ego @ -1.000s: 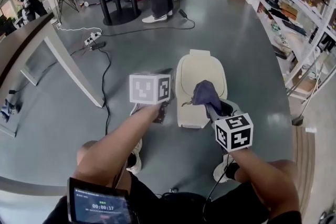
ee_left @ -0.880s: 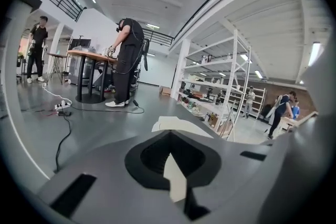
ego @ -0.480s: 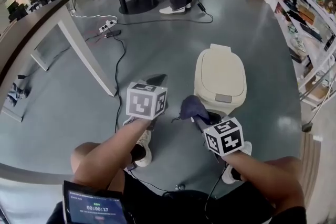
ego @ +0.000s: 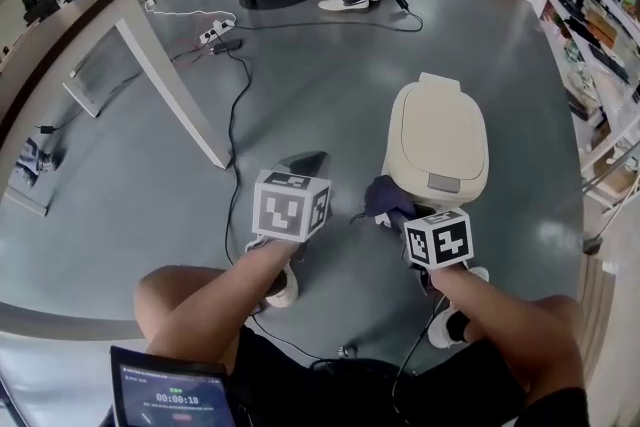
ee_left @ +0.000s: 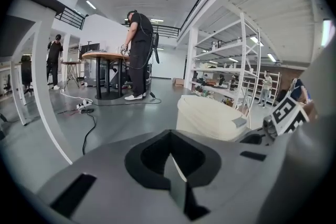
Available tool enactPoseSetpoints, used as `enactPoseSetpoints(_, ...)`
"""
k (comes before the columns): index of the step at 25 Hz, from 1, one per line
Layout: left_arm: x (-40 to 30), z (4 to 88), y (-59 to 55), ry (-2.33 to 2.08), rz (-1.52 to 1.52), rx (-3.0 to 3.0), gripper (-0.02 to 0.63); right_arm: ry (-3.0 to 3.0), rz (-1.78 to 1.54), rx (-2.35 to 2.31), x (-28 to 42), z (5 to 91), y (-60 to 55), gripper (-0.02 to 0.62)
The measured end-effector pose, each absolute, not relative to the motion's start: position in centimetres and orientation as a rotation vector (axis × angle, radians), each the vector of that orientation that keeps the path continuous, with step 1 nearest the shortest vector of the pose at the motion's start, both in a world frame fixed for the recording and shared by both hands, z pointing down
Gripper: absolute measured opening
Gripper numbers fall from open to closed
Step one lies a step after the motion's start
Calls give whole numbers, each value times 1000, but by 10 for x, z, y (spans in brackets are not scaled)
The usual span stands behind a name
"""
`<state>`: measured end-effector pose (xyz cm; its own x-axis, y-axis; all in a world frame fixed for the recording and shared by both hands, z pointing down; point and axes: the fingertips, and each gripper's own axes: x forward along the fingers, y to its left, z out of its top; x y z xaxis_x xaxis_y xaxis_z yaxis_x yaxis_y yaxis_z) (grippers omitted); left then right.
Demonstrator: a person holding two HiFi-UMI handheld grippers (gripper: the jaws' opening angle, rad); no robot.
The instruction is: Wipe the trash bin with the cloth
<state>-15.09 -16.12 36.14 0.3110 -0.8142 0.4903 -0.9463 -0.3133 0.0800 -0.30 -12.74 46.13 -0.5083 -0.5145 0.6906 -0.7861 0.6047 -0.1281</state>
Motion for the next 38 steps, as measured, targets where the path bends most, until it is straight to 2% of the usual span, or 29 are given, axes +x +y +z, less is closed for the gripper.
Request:
enactPoseSetpoints(15,-74,398,-147,-1401,618,2299,-3,-2186,668,1149,72,471,-132,89)
enactPoseSetpoints(38,-15,419,-139,-1259,746,2369,-3,-2073,707,1308,148,475,-135,89)
